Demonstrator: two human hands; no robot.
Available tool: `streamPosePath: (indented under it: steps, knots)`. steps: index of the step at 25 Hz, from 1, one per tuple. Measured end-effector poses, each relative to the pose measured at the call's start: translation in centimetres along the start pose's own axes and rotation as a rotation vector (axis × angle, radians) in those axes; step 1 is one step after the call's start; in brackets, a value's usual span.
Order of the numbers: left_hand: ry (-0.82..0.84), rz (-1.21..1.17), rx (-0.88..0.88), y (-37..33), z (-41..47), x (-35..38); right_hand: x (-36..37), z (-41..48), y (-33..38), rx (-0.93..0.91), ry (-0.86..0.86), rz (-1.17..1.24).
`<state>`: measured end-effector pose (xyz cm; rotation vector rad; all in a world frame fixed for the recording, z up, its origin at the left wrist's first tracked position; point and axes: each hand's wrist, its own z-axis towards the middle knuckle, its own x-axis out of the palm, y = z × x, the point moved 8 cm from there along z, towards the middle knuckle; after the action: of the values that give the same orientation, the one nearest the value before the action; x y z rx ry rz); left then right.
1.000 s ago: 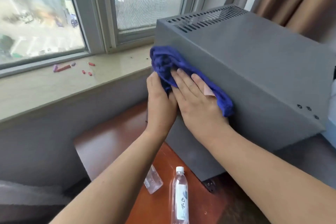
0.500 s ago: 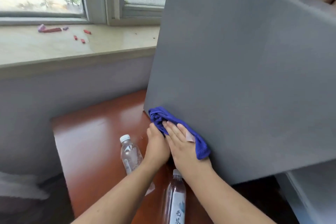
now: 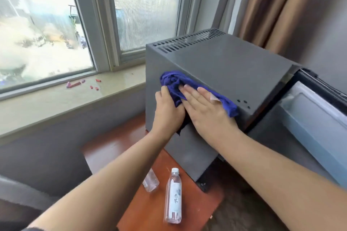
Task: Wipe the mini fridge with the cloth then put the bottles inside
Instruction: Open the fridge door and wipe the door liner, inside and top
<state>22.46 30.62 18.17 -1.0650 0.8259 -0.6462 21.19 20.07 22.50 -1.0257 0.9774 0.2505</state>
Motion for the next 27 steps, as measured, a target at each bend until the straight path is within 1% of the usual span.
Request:
streamPosePath:
  steps: [2, 3, 6, 8, 10, 11, 14, 16, 18, 21, 27]
  knots:
    - [-0.038, -0.036, 0.113, -4.2, 0.0, -0.4, -3.1, -1.1, -3.2, 0.105, -0.086, 0.029]
    - [-0.048, -0.046, 0.155, -5.2, -0.3, -0.3, -3.6, -1.9, -4.2, 0.15, -0.102, 0.055]
    - [-0.067, -0.084, 0.237, -4.8, -2.1, 0.9, -2.7, -4.1, -3.7, 0.185, -0.16, 0.027]
    - [-0.054, -0.087, 0.232, -2.3, -3.7, 2.3, 0.0, -5.4, -1.4, 0.167, -0.118, -0.051]
    - [0.013, -0.051, 0.166, 1.4, -5.8, 4.3, 4.0, -7.3, 1.6, 0.11, 0.033, -0.066]
    - [0.066, -0.011, 0.135, 3.3, -7.0, 5.5, 6.0, -8.5, 3.0, 0.078, 0.073, -0.06]
    - [0.193, 0.175, 0.097, 9.0, -10.0, 8.2, 11.2, -12.0, 6.7, 0.036, 0.088, -0.026]
    - [0.263, 0.245, 0.079, 13.0, -11.2, 9.4, 14.5, -13.4, 9.7, 0.007, 0.183, 0.0]
    - [0.304, 0.284, 0.12, 16.0, -11.7, 10.0, 17.7, -13.8, 12.4, -0.018, 0.248, 0.064]
    - [0.323, 0.375, 0.169, 19.8, -11.7, 10.8, 21.4, -13.8, 15.3, 0.001, 0.294, 0.138]
    - [0.467, 0.54, 0.084, 27.0, -10.5, 11.4, 26.2, -12.1, 20.5, -0.028, 0.314, 0.166]
